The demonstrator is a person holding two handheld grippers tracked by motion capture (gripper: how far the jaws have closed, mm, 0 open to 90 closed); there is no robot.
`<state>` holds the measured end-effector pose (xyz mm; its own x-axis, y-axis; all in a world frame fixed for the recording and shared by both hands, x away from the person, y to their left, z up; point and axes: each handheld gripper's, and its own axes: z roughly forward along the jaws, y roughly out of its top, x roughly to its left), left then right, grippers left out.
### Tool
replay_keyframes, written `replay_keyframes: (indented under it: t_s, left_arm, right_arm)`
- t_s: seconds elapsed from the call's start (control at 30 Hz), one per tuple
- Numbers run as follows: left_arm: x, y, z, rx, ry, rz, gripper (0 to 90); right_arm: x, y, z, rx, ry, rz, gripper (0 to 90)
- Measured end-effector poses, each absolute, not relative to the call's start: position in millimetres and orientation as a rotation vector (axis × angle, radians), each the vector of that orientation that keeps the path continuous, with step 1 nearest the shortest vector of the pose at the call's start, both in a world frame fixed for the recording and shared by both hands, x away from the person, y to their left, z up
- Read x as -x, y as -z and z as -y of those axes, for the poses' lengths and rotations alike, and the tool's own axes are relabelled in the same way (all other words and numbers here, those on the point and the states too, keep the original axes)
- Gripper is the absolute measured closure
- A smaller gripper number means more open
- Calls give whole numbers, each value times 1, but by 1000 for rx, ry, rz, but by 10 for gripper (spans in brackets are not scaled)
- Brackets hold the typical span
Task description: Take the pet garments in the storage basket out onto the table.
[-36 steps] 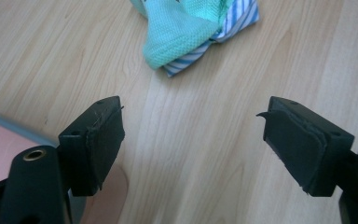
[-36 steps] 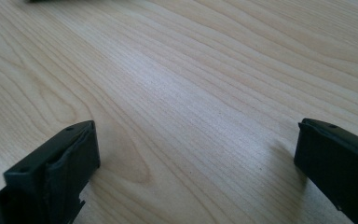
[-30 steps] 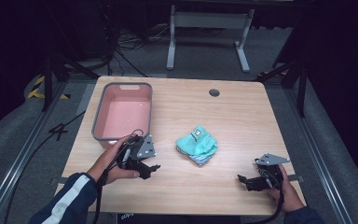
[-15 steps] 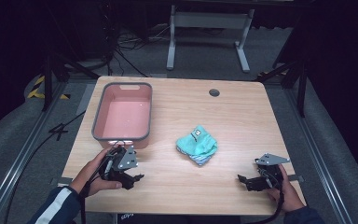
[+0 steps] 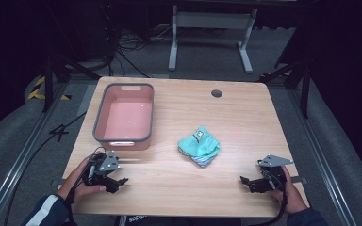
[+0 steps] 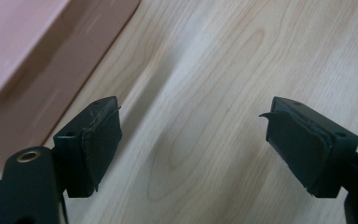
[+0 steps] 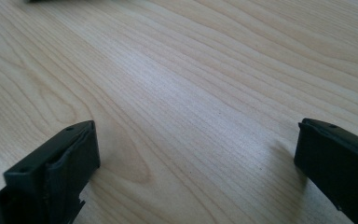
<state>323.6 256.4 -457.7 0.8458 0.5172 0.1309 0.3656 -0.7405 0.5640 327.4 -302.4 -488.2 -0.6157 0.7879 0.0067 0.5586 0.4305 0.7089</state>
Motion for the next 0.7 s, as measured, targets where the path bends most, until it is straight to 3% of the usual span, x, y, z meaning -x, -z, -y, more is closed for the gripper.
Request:
replay_keyframes:
  t_s: [0.3,0.7]
  left_arm:
    - [-325,482,-304,-2279,-286,-766,157]
    - [-321,483,-307,-2261,-299,-800,153]
  right_arm:
    - [-327,488,303,-1160,-984,-2359,2]
    - [-327,488,303,-1159,-985,-2359,2]
